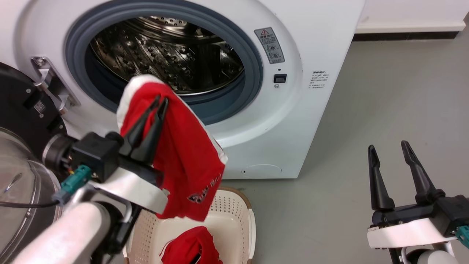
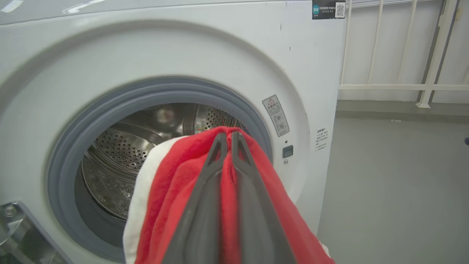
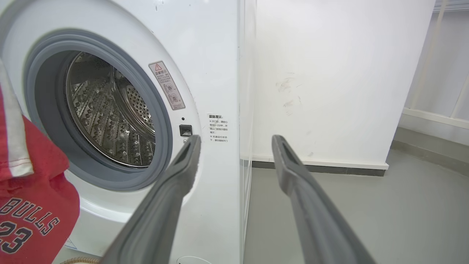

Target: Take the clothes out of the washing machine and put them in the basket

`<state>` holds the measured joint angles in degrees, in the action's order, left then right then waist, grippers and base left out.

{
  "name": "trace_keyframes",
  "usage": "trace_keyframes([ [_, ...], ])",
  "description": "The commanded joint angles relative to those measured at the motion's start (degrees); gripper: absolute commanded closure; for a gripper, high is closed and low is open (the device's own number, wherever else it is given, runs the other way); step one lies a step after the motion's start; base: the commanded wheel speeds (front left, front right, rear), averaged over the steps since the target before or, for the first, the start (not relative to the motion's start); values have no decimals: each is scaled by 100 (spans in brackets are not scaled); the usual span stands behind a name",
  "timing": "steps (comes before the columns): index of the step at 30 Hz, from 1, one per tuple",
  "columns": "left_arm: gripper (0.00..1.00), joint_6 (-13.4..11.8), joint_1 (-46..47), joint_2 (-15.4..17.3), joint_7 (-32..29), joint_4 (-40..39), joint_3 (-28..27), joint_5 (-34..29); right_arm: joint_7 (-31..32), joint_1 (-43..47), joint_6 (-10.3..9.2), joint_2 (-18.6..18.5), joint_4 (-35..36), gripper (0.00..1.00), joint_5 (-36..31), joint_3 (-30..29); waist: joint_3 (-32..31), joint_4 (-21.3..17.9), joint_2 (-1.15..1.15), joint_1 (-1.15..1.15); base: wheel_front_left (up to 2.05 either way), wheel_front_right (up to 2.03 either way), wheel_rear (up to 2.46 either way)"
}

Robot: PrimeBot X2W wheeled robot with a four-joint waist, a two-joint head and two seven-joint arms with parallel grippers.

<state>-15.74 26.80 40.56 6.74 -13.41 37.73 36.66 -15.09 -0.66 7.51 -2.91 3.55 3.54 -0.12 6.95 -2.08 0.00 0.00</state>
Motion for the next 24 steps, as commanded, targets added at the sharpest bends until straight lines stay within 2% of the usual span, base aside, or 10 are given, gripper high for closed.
trace_keyframes([
  [1, 100, -38, -139, -90, 63, 56, 22, 54, -11, -77, -4, 6, 32, 0, -12, -8, 83, -8, 0, 0, 0, 0, 0],
  [7, 100, 116, -542, -331, 284, 717, 307, 187, -10, -304, -4, 6, 113, 0, -92, -43, 622, -11, 0, 0, 0, 0, 0],
  [13, 100, 372, -401, -657, 458, 1794, 549, 134, -10, -619, -4, 6, 222, 0, -155, -24, 1249, -83, 0, 0, 0, 0, 0],
  [14, 100, 442, -351, -779, 487, 2021, 559, 191, -11, -687, -4, 7, 244, 0, -157, -33, 1363, -98, 0, 0, 0, 0, 0],
  [15, 100, 676, -177, -1013, 560, 2786, 641, 223, -10, -879, -4, 7, 303, 0, -190, -50, 1724, -156, 0, 0, 0, 0, 0],
  [21, 100, 1156, 406, -1558, 675, 4508, 807, 165, -10, -1210, -4, 7, 421, 0, -205, -88, 2415, -262, 0, 0, 0, 0, 0],
  [24, 100, 1438, 699, -1975, 696, 5344, 770, 359, -10, -1346, -4, 8, 482, 0, -190, -158, 2758, -259, 0, 0, 0, 0, 0],
])
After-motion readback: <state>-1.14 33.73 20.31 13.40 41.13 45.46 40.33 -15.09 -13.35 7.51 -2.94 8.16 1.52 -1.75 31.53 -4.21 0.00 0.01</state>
